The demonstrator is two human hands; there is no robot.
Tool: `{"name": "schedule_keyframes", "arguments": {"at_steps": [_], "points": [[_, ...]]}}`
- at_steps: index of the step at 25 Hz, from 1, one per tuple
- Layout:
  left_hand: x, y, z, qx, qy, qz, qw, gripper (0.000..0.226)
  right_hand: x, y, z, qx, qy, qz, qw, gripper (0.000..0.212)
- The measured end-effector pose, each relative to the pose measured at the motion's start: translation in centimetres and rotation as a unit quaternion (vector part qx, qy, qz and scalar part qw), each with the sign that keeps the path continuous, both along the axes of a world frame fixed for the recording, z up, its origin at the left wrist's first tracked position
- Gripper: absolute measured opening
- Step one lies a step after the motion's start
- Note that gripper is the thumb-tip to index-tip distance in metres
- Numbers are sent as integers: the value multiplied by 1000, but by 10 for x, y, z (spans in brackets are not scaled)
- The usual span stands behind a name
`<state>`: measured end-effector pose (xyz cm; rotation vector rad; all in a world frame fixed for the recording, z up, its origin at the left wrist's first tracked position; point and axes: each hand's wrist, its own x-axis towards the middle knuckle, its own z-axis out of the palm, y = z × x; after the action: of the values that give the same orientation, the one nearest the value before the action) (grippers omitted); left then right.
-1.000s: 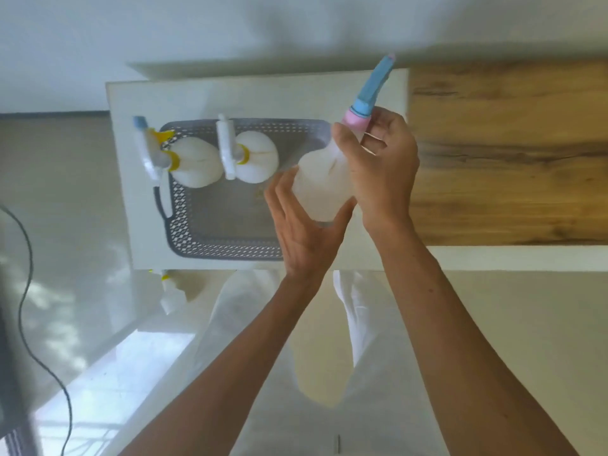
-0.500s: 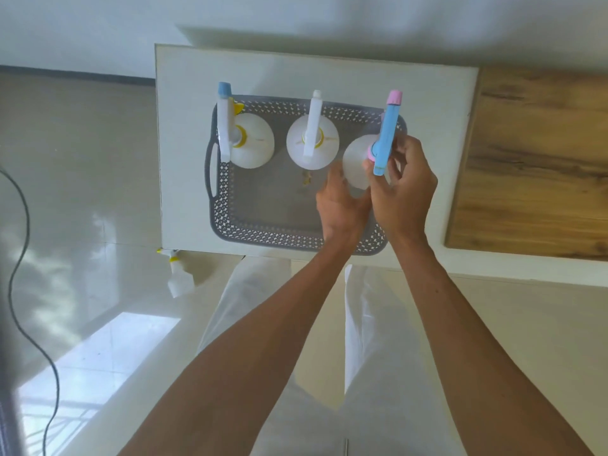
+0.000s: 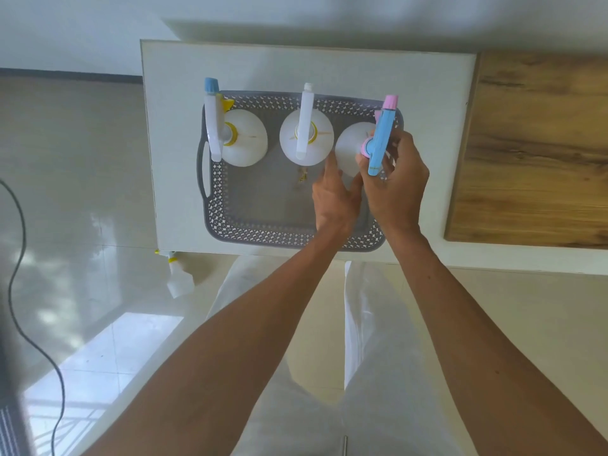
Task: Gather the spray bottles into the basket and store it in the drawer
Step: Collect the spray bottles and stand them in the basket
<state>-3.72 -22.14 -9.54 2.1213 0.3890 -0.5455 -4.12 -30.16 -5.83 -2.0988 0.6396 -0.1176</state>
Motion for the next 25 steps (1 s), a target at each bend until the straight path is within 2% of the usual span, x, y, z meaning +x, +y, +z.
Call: {"name": "schedule_keyframes", "arguments": {"at_steps": [6,12,14,17,19,23,25], "points": [[-2,5,-2,-20,20,-12,1000,58,-2,-1,0,19,13,-5,1000,43],[-7,16,8,-39,51,-6,998,65,-4,-6,2,34,30,0,999,50],[-13,28,16,-29,48,11,998,56,-10,-9,5,51,32,-24,998,54],[-28,63,24,-43,-2,93,995,32,-30,-4,14,86,43,-59,994,59],[-39,92,27,-39,-32,145,988,26,-44,-3,16,81,54,-55,994,58],[-89,161,19,-35,-59,320,945,24,-80,10,20,77,74,21,994,49],[-121,191,11,-7,-40,368,929,19,-94,25,19,71,84,67,992,45]]}}
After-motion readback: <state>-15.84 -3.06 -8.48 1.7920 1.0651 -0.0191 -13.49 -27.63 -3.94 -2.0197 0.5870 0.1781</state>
